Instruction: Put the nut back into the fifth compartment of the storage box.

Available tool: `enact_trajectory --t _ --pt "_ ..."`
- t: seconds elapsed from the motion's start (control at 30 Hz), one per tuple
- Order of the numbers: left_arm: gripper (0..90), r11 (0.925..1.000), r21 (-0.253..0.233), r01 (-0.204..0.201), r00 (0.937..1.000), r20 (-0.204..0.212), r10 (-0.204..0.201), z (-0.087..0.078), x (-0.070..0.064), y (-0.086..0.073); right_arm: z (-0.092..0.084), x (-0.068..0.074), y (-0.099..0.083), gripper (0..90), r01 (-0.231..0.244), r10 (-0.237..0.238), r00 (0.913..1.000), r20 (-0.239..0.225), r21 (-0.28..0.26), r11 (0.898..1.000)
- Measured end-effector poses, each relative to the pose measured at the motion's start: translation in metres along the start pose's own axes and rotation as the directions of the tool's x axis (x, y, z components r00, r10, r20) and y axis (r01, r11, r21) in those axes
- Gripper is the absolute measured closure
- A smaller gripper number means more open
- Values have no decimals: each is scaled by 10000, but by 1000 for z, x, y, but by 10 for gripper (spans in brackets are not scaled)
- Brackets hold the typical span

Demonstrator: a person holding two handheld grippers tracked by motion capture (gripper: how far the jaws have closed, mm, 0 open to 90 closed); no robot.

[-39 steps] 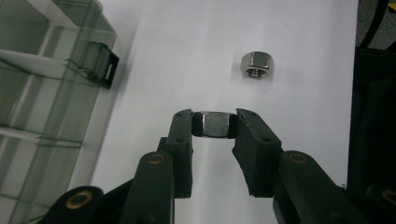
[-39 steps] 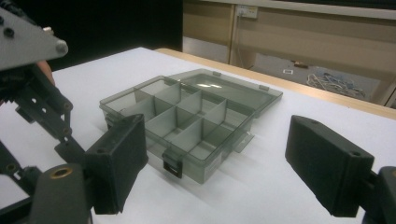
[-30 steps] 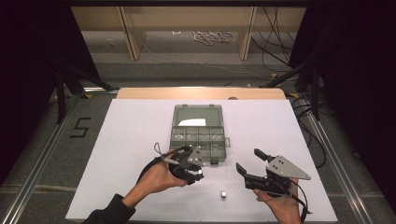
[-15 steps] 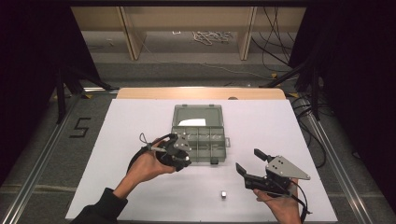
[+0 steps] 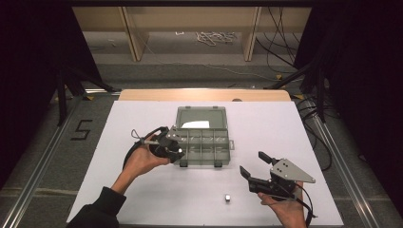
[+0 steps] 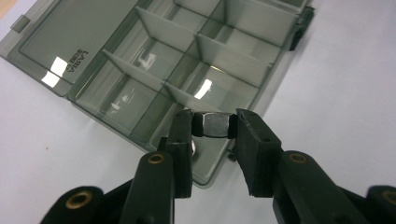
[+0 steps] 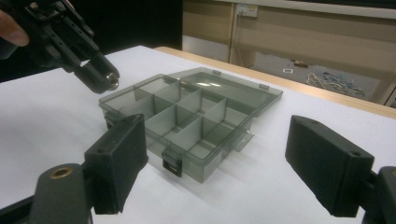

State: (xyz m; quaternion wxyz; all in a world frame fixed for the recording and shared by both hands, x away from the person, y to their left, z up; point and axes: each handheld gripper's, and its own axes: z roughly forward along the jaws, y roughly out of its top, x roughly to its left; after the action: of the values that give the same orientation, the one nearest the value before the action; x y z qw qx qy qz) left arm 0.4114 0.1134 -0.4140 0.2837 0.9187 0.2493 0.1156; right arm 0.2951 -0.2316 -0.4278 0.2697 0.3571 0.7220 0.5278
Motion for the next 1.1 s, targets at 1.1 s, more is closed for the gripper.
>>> enact_trajectory --t 1.1 --pt "675 9971 765 17 9998 -192 -2 31 12 -3 1 0 -1 214 -87 86 9999 -106 -76 9999"
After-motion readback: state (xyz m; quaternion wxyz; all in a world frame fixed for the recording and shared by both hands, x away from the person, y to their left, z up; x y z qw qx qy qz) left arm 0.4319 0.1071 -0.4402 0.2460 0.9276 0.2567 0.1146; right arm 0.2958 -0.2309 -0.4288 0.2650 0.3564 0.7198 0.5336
